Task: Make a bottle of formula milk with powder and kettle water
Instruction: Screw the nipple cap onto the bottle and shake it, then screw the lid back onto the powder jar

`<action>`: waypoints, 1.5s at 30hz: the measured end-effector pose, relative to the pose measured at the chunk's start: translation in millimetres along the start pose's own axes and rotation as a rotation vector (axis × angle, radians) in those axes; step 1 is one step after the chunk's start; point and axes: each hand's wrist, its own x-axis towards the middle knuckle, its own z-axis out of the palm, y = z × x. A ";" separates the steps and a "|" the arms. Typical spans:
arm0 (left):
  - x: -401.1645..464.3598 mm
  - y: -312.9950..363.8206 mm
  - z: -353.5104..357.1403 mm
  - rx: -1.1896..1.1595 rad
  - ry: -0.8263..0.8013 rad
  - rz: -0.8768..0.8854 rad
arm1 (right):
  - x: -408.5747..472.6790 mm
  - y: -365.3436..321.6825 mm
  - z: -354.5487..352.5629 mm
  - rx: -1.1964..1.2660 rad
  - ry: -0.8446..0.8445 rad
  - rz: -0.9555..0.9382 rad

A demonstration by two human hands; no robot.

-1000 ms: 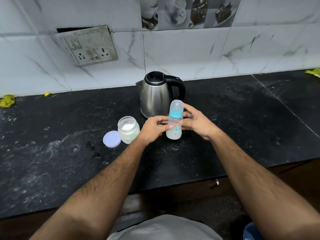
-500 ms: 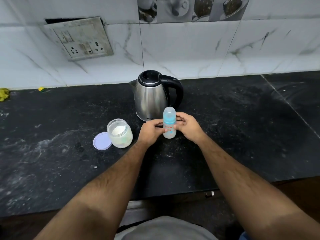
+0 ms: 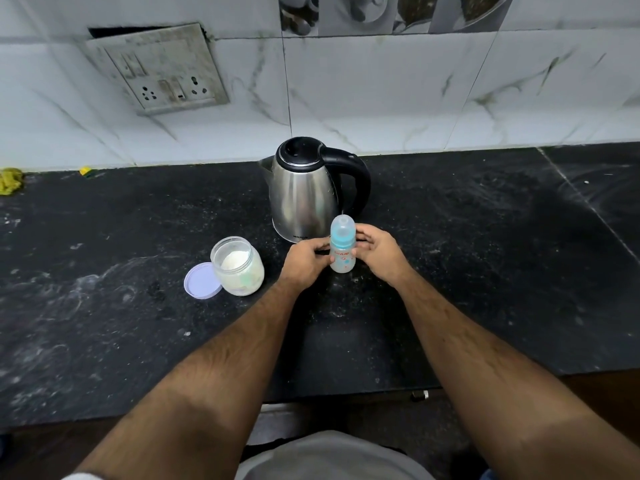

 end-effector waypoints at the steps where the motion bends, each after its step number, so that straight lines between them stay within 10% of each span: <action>1: -0.2 -1.1 -0.2 0.006 -0.004 -0.003 | -0.2 0.2 0.4 0.000 0.000 0.002; 10: -13.3 -8.7 -0.1 0.042 -0.037 -0.081 | -16.0 3.5 5.9 0.062 0.062 0.067; 20: -68.6 -31.8 -11.3 0.187 0.089 -0.104 | -63.8 9.7 37.3 -0.200 0.516 0.109; 45: -129.2 -116.7 -175.8 0.316 0.373 -0.235 | -22.7 -37.3 165.9 -0.222 -0.051 0.054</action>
